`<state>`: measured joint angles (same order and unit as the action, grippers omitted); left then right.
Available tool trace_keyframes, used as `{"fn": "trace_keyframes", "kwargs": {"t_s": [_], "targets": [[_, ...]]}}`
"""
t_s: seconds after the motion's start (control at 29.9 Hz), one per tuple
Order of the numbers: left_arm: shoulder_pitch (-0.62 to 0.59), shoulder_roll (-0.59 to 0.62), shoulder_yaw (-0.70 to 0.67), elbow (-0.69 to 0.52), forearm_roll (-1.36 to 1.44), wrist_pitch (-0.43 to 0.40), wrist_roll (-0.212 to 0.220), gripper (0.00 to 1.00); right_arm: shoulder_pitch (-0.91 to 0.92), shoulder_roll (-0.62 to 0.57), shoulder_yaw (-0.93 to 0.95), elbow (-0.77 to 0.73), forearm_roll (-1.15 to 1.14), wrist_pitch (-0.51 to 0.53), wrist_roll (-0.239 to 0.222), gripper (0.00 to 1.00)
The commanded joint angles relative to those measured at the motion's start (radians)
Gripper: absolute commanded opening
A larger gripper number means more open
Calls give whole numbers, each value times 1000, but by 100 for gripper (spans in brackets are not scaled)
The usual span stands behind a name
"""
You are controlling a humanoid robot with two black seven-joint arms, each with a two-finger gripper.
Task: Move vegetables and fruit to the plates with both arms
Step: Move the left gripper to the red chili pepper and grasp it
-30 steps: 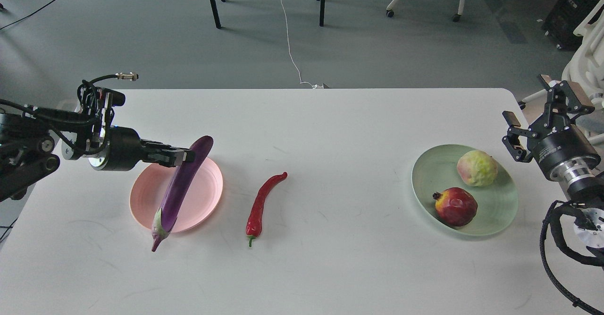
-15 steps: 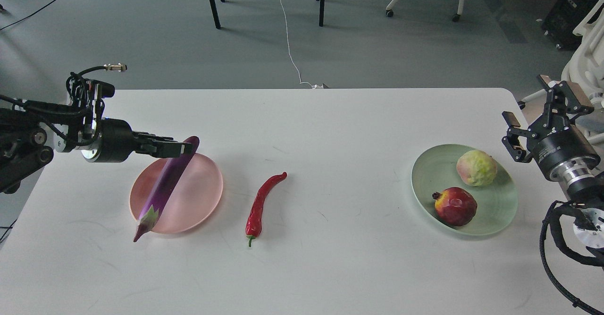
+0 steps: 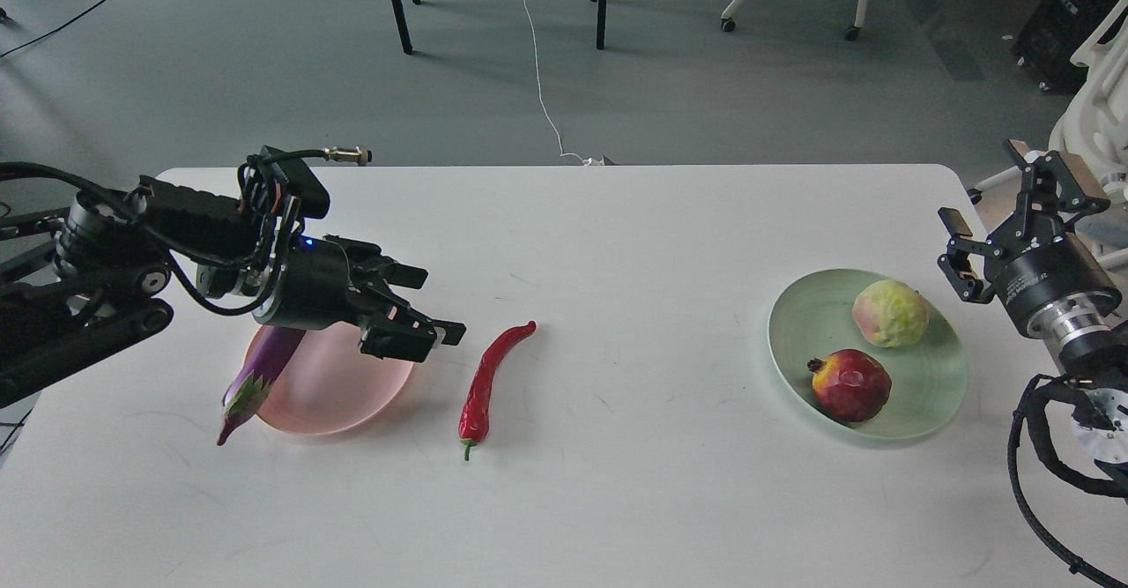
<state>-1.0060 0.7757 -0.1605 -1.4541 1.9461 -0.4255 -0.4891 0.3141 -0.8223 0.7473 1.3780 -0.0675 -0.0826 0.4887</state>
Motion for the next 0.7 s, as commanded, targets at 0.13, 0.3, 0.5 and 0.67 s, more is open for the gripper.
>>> {"fn": "trace_keyframes", "kwargs": {"t_s": [0.13, 0.3, 0.5, 0.67], "targets": [[3, -203, 10, 96, 140, -2, 0, 97, -15, 2, 1, 3, 0, 0, 0, 96], [-28, -320, 21, 247, 160, -41, 0, 97, -15, 2, 6, 1, 0, 0, 0, 96], [-26, -424, 32, 392, 162, -59, 0, 96, -16, -1, 9, 1, 0, 0, 0, 96], [-26, -429, 79, 454, 157, -59, 0, 96, -15, 0, 7, 1, 0, 0, 0, 96]]}}
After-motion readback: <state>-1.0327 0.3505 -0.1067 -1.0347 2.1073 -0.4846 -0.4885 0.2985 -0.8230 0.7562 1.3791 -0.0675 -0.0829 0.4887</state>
